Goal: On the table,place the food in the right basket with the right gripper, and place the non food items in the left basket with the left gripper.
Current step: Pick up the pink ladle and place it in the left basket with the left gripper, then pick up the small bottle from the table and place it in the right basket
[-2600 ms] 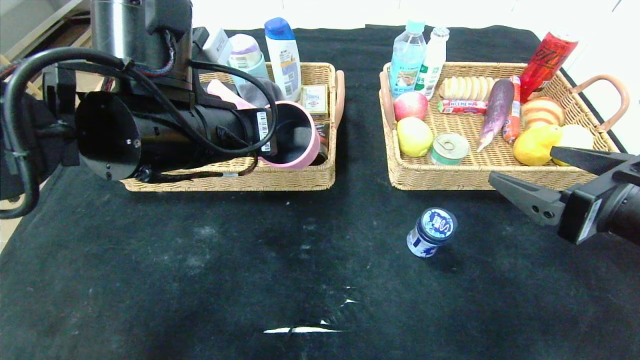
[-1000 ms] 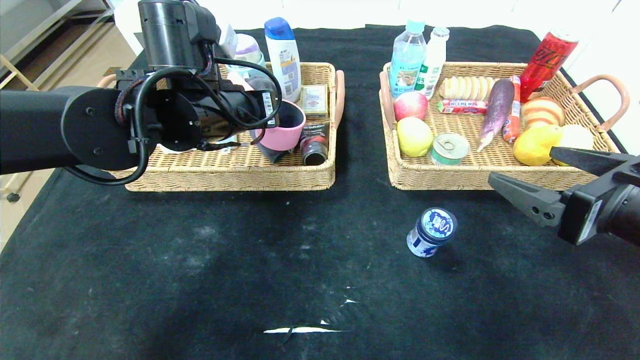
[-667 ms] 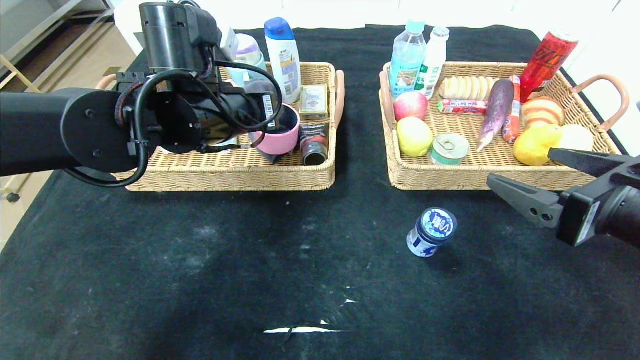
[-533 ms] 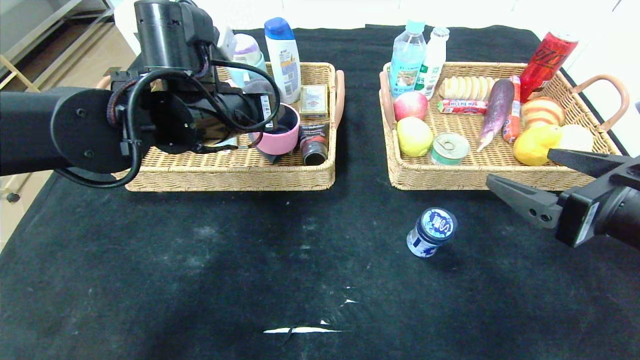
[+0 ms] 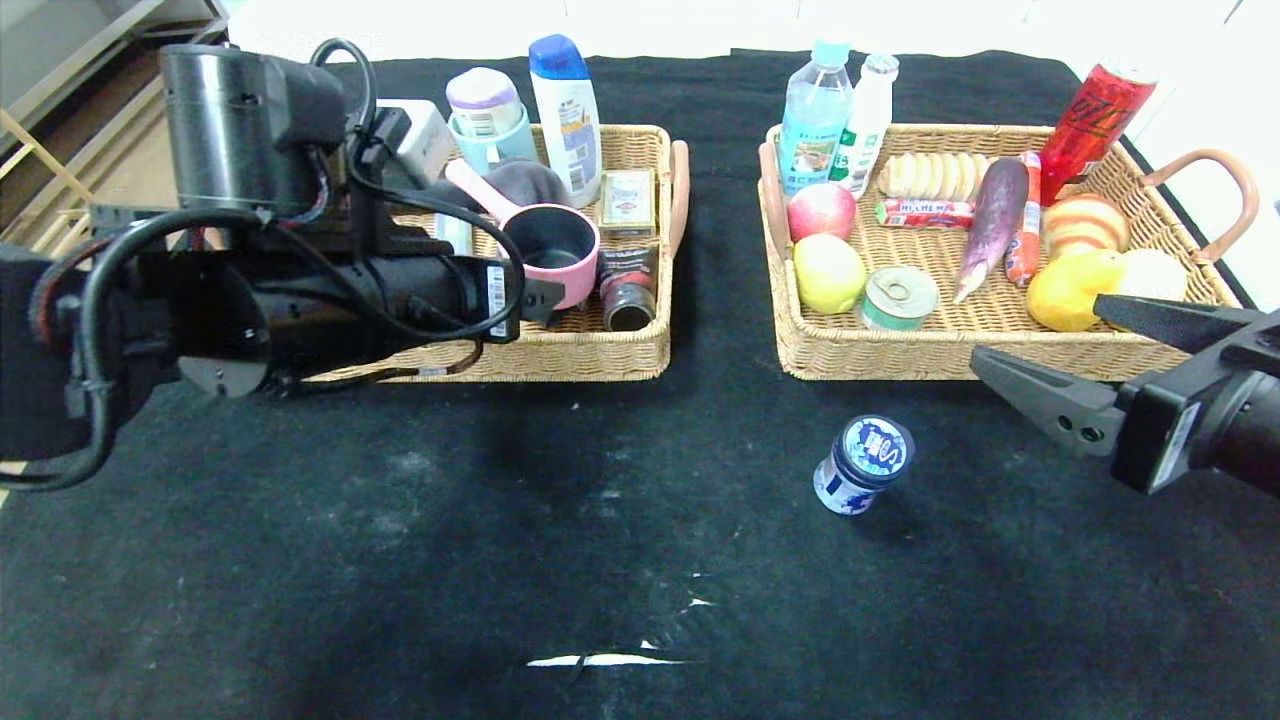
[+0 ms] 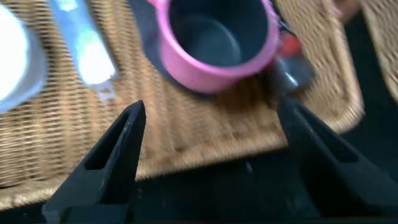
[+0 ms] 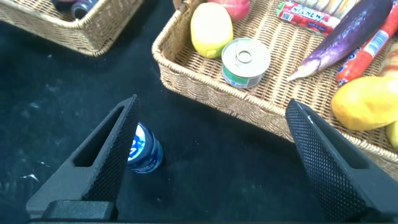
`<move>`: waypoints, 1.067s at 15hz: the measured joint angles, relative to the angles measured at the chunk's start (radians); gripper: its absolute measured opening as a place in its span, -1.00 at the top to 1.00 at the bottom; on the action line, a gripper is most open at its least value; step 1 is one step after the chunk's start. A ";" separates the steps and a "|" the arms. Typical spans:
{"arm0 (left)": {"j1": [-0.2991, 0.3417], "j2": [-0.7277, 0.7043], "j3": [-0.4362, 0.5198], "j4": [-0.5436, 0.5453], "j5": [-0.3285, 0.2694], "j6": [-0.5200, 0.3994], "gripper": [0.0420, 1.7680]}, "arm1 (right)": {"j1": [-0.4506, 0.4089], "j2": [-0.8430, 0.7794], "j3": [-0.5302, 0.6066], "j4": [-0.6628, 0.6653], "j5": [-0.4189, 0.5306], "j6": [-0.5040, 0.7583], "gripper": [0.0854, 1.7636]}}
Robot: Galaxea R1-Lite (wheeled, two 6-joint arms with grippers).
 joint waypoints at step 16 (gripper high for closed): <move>-0.025 -0.296 0.610 -0.367 -0.460 0.156 -0.91 | 0.103 0.033 0.028 0.016 -0.004 0.006 -0.94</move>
